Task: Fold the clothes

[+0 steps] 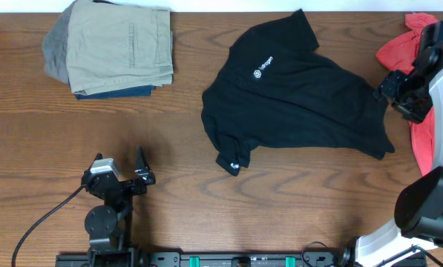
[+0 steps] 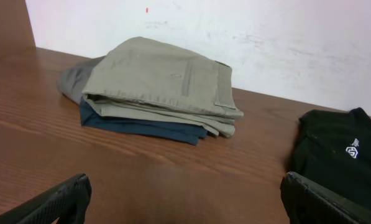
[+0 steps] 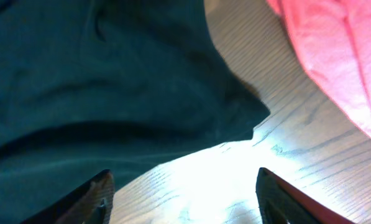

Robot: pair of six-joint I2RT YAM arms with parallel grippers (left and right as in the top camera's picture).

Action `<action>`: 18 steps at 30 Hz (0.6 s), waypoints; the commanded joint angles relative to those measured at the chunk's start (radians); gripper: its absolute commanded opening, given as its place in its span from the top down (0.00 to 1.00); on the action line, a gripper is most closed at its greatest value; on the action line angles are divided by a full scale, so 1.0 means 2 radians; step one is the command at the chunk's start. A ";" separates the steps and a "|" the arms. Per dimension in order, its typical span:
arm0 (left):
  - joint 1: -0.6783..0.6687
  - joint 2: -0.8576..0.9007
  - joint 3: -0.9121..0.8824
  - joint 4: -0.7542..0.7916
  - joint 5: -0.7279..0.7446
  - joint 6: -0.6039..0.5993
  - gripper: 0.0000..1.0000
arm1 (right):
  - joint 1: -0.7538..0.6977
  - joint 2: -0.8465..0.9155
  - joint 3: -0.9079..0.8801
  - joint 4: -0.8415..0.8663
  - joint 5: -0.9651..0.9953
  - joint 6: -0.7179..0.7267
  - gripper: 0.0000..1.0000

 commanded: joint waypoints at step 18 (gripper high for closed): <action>0.002 0.000 -0.009 -0.018 -0.008 0.007 0.02 | -0.040 -0.087 -0.247 0.103 -0.007 0.077 0.23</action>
